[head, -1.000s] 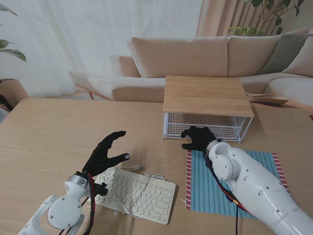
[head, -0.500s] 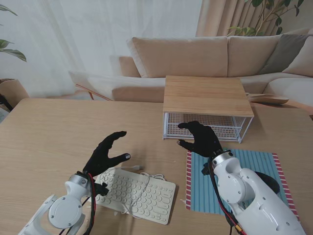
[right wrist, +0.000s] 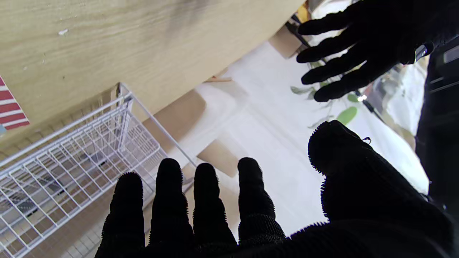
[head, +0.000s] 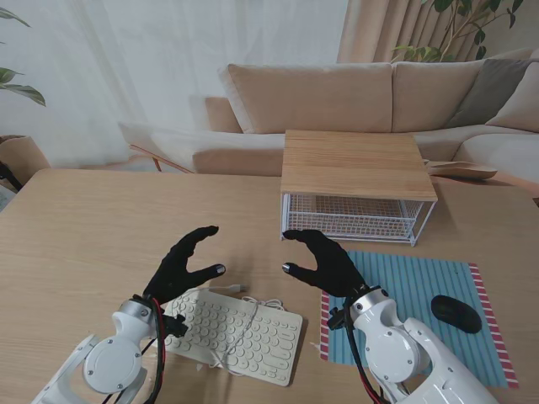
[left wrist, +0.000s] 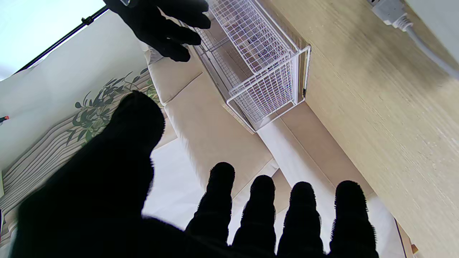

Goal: Unroll the mouse pad and set up the keyboard and mouse from the tabletop organizer

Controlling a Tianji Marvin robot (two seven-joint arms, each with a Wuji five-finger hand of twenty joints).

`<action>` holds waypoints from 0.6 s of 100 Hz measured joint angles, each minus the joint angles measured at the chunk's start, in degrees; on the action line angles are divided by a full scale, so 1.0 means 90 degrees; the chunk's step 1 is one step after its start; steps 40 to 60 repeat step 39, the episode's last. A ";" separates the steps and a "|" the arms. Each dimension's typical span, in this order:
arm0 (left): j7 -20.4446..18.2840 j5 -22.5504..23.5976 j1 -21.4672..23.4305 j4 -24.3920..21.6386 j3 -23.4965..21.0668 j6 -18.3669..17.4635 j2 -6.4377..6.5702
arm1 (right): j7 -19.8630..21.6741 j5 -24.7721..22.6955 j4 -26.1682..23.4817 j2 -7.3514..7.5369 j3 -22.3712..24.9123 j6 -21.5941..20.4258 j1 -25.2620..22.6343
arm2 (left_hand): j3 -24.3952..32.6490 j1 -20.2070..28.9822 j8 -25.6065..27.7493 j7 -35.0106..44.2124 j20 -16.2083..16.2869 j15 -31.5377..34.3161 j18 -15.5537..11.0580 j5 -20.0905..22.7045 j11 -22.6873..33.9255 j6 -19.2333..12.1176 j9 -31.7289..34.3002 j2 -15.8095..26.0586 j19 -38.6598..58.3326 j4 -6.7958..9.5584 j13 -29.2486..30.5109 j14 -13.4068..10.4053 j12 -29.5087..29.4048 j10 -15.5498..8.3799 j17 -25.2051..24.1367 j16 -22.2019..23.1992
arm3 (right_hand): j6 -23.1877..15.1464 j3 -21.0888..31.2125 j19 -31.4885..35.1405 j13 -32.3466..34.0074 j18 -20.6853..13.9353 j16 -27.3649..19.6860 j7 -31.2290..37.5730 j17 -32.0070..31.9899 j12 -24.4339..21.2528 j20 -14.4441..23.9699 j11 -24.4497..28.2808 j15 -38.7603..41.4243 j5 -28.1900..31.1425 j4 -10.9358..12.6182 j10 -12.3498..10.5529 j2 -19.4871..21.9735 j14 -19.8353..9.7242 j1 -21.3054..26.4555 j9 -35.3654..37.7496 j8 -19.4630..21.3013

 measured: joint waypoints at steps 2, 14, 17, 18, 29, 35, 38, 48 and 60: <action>-0.0003 -0.0004 -0.0001 0.0003 0.0000 0.0000 0.0000 | 0.0018 0.0013 0.0027 0.0000 -0.0005 -0.0010 0.0014 | 0.0000 0.0000 0.0000 0.0000 0.0000 0.0000 0.0000 0.0000 0.0000 0.0000 0.0000 0.0000 0.0000 0.0000 0.0000 0.0000 0.0000 0.0000 0.0000 0.0000 | -0.0001 0.0000 -0.0005 0.0000 0.0000 0.0000 0.0000 0.0014 0.0000 0.0011 0.0000 -0.0001 -0.0001 0.0000 0.0000 0.0000 0.0000 0.0000 0.0000 0.0000; -0.0014 -0.0066 -0.0030 0.0055 0.0013 0.0005 0.0000 | 0.0050 -0.0238 0.0132 0.0015 -0.0064 0.0039 0.0087 | 0.0000 0.0000 0.0000 0.0000 0.0000 0.0000 0.0000 0.0000 0.0000 0.0003 0.0000 0.0000 0.0000 0.0000 0.0000 0.0000 0.0000 0.0000 0.0000 0.0000 | -0.0001 -0.0010 -0.0026 0.0000 0.0000 -0.0001 0.0000 0.0016 -0.0001 0.0065 -0.0001 -0.0003 -0.0002 0.0000 -0.0001 0.0000 -0.0001 0.0000 0.0000 0.0000; -0.0024 -0.0062 -0.0048 0.0081 0.0025 0.0005 0.0000 | 0.0065 -0.0209 0.0154 0.0018 -0.0093 0.0074 0.0106 | 0.0000 0.0000 0.0000 0.0000 0.0000 0.0000 0.0000 0.0000 0.0000 0.0003 0.0000 0.0000 0.0000 0.0000 0.0000 0.0000 0.0000 0.0000 0.0000 0.0000 | -0.0001 -0.0011 -0.0052 0.0000 0.0000 -0.0002 0.0000 0.0016 -0.0001 0.0067 -0.0001 -0.0003 -0.0002 0.0000 -0.0001 0.0000 -0.0001 0.0000 0.0000 0.0000; -0.0028 -0.0058 -0.0054 0.0090 0.0030 0.0005 0.0000 | 0.0072 -0.0191 0.0161 0.0019 -0.0103 0.0085 0.0113 | 0.0000 0.0000 0.0000 0.0000 0.0000 0.0000 0.0000 0.0000 0.0000 0.0003 0.0000 0.0000 0.0000 0.0000 0.0000 0.0000 0.0000 0.0000 0.0000 0.0000 | -0.0001 -0.0011 -0.0058 0.0000 0.0000 -0.0002 0.0000 0.0016 -0.0001 0.0067 -0.0001 -0.0003 -0.0002 0.0000 -0.0001 0.0000 -0.0001 0.0000 0.0000 0.0000; -0.0057 0.0016 -0.0105 0.0171 0.0062 0.0006 0.0005 | 0.0137 -0.0052 0.0212 0.0020 -0.0162 0.0121 0.0164 | 0.0000 0.0000 0.0000 0.0000 0.0000 0.0000 0.0000 0.0000 0.0000 0.0004 0.0000 0.0000 0.0000 0.0000 0.0000 0.0000 0.0000 0.0000 0.0000 0.0000 | -0.0002 -0.0012 -0.0067 0.0000 0.0000 -0.0008 0.0000 0.0016 -0.0002 0.0079 -0.0001 -0.0004 -0.0002 0.0000 -0.0001 0.0000 -0.0001 0.0000 -0.0001 0.0000; -0.0057 0.0018 -0.0106 0.0175 0.0063 0.0015 0.0004 | 0.0143 -0.0063 0.0223 0.0019 -0.0163 0.0121 0.0173 | 0.0000 0.0000 0.0000 0.0000 0.0000 0.0000 0.0000 0.0000 0.0000 0.0030 0.0000 0.0000 0.0000 0.0000 0.0000 0.0000 0.0000 0.0000 0.0000 0.0000 | -0.0003 -0.0012 -0.0068 0.0000 0.0000 -0.0010 0.0000 0.0016 -0.0002 0.0080 -0.0001 -0.0004 -0.0002 0.0000 -0.0002 0.0000 -0.0001 0.0000 -0.0001 0.0000; -0.0055 0.0014 -0.0106 0.0175 0.0062 0.0017 0.0004 | 0.0141 -0.0067 0.0225 0.0017 -0.0163 0.0121 0.0175 | 0.0000 0.0000 0.0000 0.0000 0.0000 0.0000 0.0000 0.0000 0.0000 0.0031 0.0000 0.0000 0.0000 0.0000 0.0000 0.0000 0.0000 0.0000 -0.0001 0.0000 | -0.0003 -0.0012 -0.0069 0.0000 0.0000 -0.0010 0.0000 0.0016 -0.0002 0.0086 -0.0001 -0.0004 -0.0002 0.0000 -0.0002 0.0000 -0.0001 0.0000 -0.0001 0.0000; -0.0053 0.0013 -0.0106 0.0175 0.0062 0.0017 0.0004 | 0.0140 -0.0067 0.0226 0.0017 -0.0163 0.0121 0.0175 | 0.0000 0.0000 0.0000 0.0000 0.0000 0.0000 0.0000 0.0000 0.0000 0.0031 0.0000 0.0000 0.0000 0.0000 0.0000 0.0000 0.0000 0.0000 -0.0001 0.0000 | -0.0003 -0.0012 -0.0070 0.0000 0.0000 -0.0010 0.0000 0.0016 -0.0002 0.0087 -0.0001 -0.0004 -0.0002 0.0000 -0.0002 0.0000 -0.0001 0.0000 -0.0001 0.0000; -0.0053 0.0013 -0.0106 0.0175 0.0062 0.0017 0.0004 | 0.0140 -0.0067 0.0226 0.0017 -0.0163 0.0121 0.0175 | 0.0000 0.0000 0.0000 0.0000 0.0000 0.0000 0.0000 0.0000 0.0000 0.0031 0.0000 0.0000 0.0000 0.0000 0.0000 0.0000 0.0000 0.0000 -0.0001 0.0000 | -0.0003 -0.0012 -0.0070 0.0000 0.0000 -0.0010 0.0000 0.0016 -0.0002 0.0087 -0.0001 -0.0004 -0.0002 0.0000 -0.0002 0.0000 -0.0001 0.0000 -0.0001 0.0000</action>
